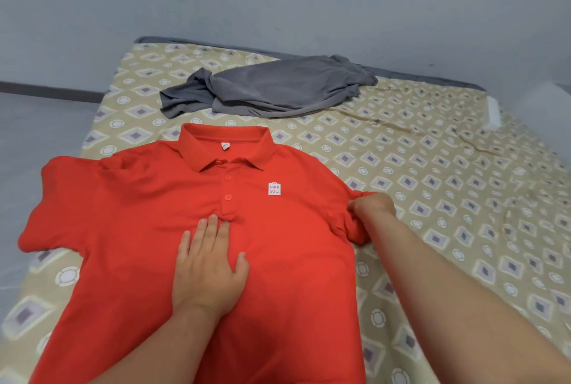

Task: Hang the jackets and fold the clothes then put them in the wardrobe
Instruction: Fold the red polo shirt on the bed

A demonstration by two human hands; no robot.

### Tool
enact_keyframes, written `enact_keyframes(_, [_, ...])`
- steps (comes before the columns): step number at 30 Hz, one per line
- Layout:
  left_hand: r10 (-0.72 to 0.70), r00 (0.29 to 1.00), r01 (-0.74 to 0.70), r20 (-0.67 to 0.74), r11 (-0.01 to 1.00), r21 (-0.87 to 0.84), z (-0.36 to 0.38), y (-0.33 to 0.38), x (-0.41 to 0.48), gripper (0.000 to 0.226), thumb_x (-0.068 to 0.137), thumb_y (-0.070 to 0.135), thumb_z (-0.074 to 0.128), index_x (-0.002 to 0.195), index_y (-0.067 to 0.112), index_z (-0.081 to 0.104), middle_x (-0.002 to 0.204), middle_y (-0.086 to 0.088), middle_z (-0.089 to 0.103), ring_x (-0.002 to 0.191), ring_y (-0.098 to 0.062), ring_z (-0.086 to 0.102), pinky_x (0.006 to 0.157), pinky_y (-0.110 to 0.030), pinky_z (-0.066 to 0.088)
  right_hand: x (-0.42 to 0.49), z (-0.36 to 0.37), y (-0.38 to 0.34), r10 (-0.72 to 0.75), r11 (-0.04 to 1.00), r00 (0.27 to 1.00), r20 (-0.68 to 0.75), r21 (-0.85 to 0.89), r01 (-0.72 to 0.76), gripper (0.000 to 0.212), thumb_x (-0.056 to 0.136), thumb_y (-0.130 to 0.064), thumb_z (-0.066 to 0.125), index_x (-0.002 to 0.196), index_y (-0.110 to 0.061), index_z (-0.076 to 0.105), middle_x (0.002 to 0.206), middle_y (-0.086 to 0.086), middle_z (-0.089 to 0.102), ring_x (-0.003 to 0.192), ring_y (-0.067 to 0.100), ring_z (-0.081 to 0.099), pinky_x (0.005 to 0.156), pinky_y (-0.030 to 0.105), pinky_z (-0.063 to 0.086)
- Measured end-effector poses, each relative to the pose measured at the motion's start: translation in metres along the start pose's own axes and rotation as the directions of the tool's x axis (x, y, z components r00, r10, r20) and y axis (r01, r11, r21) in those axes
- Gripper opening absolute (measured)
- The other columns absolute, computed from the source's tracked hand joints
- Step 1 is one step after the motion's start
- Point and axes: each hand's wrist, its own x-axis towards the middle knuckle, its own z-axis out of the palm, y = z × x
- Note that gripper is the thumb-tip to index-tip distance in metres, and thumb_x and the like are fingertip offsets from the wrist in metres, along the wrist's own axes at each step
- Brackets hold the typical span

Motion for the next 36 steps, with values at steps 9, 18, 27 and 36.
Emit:
enact_keyframes(9, [0.014,1.000,-0.014,-0.017,1.000,-0.023,0.002,-0.001,0.000,0.076,0.080,0.051,0.031,0.141,0.011,0.054,0.151,-0.009,0.046,0.143,-0.024,0.039,0.120,-0.044,0.018,0.041,-0.012,0.011,-0.286,0.935,0.944,-0.167,-0.265,0.237,0.042,0.098,-0.049,0.048,0.116,-0.013,0.059,0.112,0.012,0.067,0.108,0.035,0.061,0.089,0.040,0.045])
enact_keyframes(18, [0.017,0.999,-0.018,-0.031,0.999,-0.028,-0.001,0.000,-0.001,0.076,0.080,0.051,0.032,0.139,0.010,0.056,0.149,-0.010,0.048,0.141,-0.025,0.041,0.119,-0.045,0.019,0.032,-0.046,0.005,-0.105,0.988,0.975,0.195,0.128,0.080,0.047,0.101,-0.053,0.043,0.094,-0.011,0.064,0.082,0.009,0.062,0.073,0.024,0.061,0.067,0.032,0.047])
enact_keyframes(27, [0.013,1.000,-0.014,-0.027,1.000,-0.016,-0.001,0.000,-0.001,0.081,0.080,0.055,0.022,0.147,0.016,0.045,0.158,-0.005,0.036,0.148,-0.020,0.028,0.123,-0.041,0.012,0.007,-0.018,0.032,-0.149,0.954,0.978,0.148,0.282,0.103,0.010,0.091,-0.009,0.065,0.098,-0.015,0.067,0.096,0.012,0.073,0.076,0.028,0.072,0.083,0.050,0.060])
enact_keyframes(36, [0.002,1.000,-0.003,-0.023,1.000,-0.014,0.000,0.001,0.000,0.082,0.080,0.055,0.022,0.148,0.016,0.045,0.158,-0.004,0.036,0.148,-0.020,0.027,0.123,-0.041,0.011,0.005,-0.024,0.035,-0.206,0.907,0.975,0.078,0.389,0.161,0.024,0.098,-0.021,0.057,0.121,-0.019,0.064,0.103,0.009,0.071,0.079,0.024,0.073,0.067,0.041,0.062])
